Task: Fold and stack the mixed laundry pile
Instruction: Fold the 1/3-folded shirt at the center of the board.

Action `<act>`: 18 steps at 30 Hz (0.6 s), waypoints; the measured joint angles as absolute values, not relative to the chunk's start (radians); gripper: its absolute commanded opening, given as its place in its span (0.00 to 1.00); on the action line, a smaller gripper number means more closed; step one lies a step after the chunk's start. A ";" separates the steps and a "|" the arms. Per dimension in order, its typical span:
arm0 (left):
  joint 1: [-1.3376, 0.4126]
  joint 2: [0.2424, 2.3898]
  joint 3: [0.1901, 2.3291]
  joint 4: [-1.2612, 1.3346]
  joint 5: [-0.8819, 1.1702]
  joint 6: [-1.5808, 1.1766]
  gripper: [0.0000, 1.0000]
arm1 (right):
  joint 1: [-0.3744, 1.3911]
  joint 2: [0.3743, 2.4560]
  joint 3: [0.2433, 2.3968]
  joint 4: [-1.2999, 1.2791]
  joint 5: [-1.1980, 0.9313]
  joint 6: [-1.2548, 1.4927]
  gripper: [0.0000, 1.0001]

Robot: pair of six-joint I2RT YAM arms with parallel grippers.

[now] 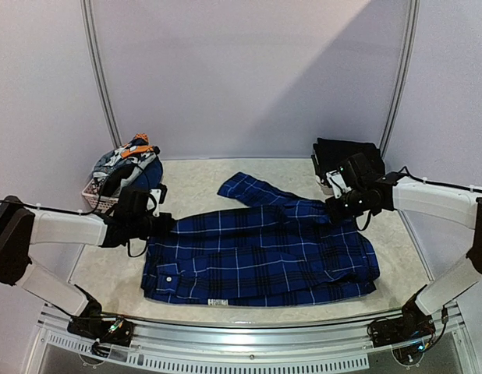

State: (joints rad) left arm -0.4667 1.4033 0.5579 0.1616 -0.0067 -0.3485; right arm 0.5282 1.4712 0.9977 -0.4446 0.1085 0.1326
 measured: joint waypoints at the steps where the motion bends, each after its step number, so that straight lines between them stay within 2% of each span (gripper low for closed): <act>1: -0.472 1.395 0.552 0.160 -0.012 -0.349 0.00 | 0.533 1.464 0.986 -0.450 0.117 0.139 0.02; 9: -0.506 1.372 0.508 0.163 -0.058 -0.362 0.00 | 0.543 1.394 0.905 -0.496 0.186 0.198 0.03; 14: -0.521 1.365 0.471 0.186 -0.079 -0.377 0.09 | 0.545 1.354 0.841 -0.505 0.196 0.247 0.05; 18: -0.529 1.343 0.419 0.222 -0.114 -0.398 0.16 | 0.547 1.354 0.809 -0.505 0.202 0.293 0.14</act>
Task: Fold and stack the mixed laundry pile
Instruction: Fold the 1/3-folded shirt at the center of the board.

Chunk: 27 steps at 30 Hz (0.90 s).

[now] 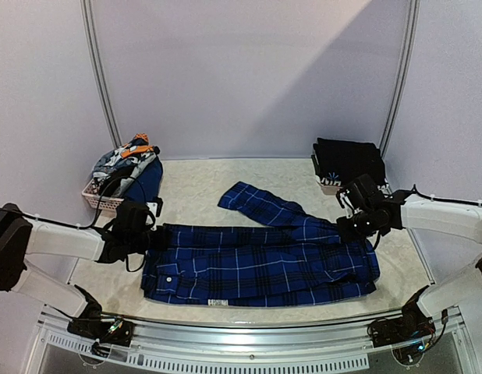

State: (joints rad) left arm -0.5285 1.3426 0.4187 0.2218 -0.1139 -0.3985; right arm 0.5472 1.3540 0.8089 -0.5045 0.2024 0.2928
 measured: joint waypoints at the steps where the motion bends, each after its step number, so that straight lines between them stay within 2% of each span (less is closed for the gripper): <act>1: -0.529 1.335 0.404 0.230 -0.123 -0.403 0.18 | 0.547 1.354 0.798 -0.504 0.204 0.306 0.18; 4: -0.532 1.300 0.360 0.255 -0.147 -0.420 0.21 | 0.548 1.354 0.766 -0.501 0.202 0.342 0.34; 10: -0.538 1.189 0.323 0.272 -0.181 -0.443 0.27 | 0.548 1.297 0.731 -0.507 0.168 0.417 0.50; 15: -0.551 1.128 0.369 0.228 -0.191 -0.435 0.27 | 0.548 1.177 0.730 -0.499 0.135 0.434 0.63; 18: -0.563 1.140 0.457 0.174 -0.184 -0.418 0.28 | 0.548 1.104 0.728 -0.463 0.103 0.430 0.62; 21: -0.578 1.209 0.594 0.115 -0.153 -0.398 0.27 | 0.548 1.090 0.737 -0.410 0.052 0.429 0.57; 27: -0.632 1.487 0.891 -0.030 -0.062 -0.358 0.26 | 0.590 1.301 0.893 -0.330 -0.072 0.428 0.45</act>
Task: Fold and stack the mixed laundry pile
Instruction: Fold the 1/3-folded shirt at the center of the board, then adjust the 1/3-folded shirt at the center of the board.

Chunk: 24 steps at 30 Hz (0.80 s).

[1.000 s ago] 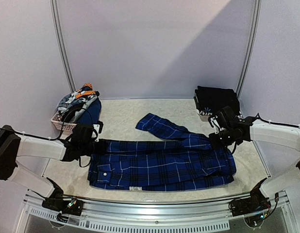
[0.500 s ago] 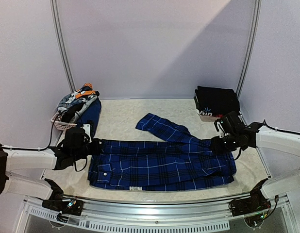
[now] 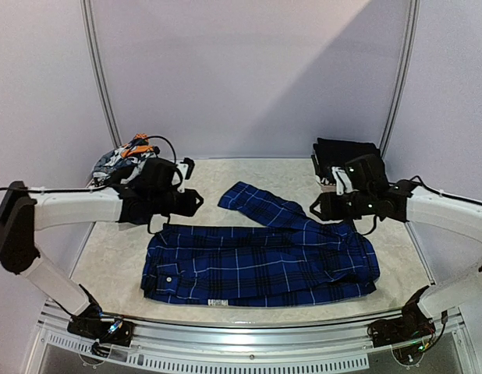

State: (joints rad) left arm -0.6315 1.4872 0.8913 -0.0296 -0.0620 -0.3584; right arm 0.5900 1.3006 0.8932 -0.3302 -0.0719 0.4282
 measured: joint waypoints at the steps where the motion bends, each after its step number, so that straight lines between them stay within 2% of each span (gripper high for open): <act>1: -0.643 1.540 0.937 -0.062 -0.051 -0.352 0.25 | 0.603 1.350 0.929 -0.319 -0.090 0.428 0.42; 6: -0.695 1.712 1.043 -0.174 -0.004 -0.335 0.24 | 0.645 1.584 1.096 -0.287 -0.165 0.435 0.32; 13: -0.725 1.741 1.043 -0.256 0.023 -0.332 0.22 | 0.667 1.871 1.271 -0.292 -0.254 0.445 0.26; 24: -0.769 1.725 0.950 -0.259 0.022 -0.329 0.19 | 0.692 1.957 1.282 -0.375 -0.299 0.436 0.20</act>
